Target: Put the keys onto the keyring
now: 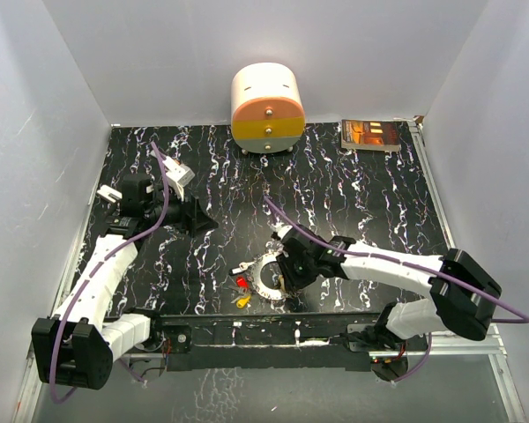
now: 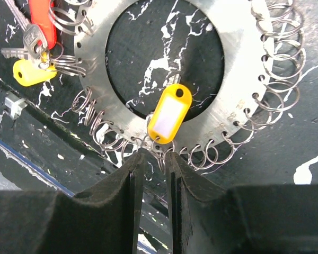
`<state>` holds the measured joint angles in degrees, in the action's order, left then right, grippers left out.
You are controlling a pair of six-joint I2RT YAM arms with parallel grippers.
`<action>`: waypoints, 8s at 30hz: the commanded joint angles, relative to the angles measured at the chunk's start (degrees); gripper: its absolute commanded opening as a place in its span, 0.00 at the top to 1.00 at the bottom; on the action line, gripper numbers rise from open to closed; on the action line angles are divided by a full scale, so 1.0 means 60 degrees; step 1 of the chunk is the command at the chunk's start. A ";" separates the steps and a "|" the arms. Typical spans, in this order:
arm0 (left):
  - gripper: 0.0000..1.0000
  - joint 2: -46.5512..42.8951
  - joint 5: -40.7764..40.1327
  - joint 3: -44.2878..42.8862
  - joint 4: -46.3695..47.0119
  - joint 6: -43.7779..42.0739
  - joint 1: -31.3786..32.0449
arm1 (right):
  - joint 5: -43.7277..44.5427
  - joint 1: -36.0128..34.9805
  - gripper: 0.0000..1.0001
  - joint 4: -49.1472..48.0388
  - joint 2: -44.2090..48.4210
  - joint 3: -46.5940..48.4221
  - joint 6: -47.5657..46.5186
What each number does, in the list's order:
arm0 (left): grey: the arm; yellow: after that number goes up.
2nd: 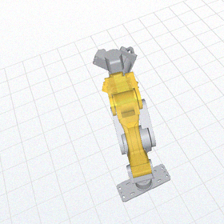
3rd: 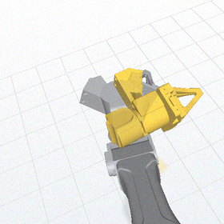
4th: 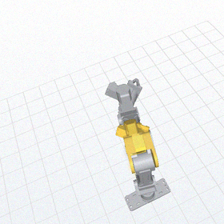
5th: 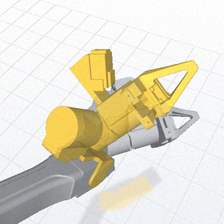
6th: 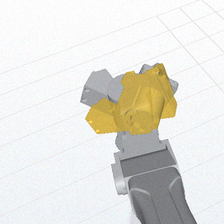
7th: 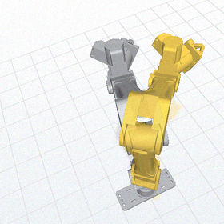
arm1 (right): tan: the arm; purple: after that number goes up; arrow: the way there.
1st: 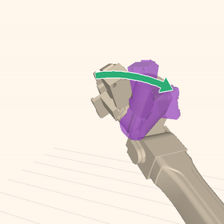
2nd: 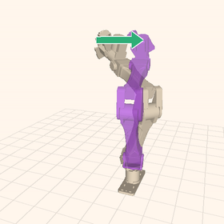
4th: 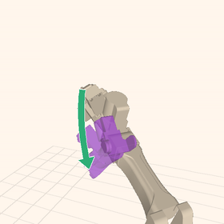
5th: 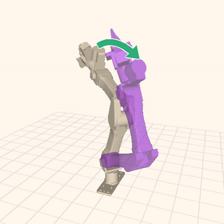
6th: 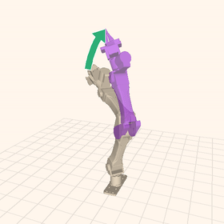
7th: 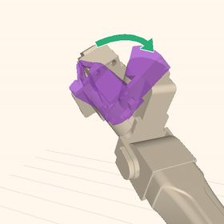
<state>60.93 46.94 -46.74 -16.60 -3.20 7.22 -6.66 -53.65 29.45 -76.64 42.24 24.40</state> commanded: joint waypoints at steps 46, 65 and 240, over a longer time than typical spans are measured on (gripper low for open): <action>0.39 0.0091 0.0709 0.0174 0.0611 0.0566 -0.0135 | 0.1308 -0.0384 0.91 -0.1824 0.0328 0.0628 -0.0582; 0.38 0.0119 0.0746 0.0302 0.0687 0.0546 -0.0105 | 0.0731 -0.0390 0.75 -0.1236 0.0269 -0.0440 -0.0053; 0.26 0.1661 0.2035 -0.1688 0.0761 0.0891 0.1401 | 0.0423 0.0474 0.73 -0.0451 0.0899 -0.1072 0.1667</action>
<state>73.28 58.17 -57.19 -12.01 2.96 15.88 -4.49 -50.52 30.70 -70.67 36.56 34.57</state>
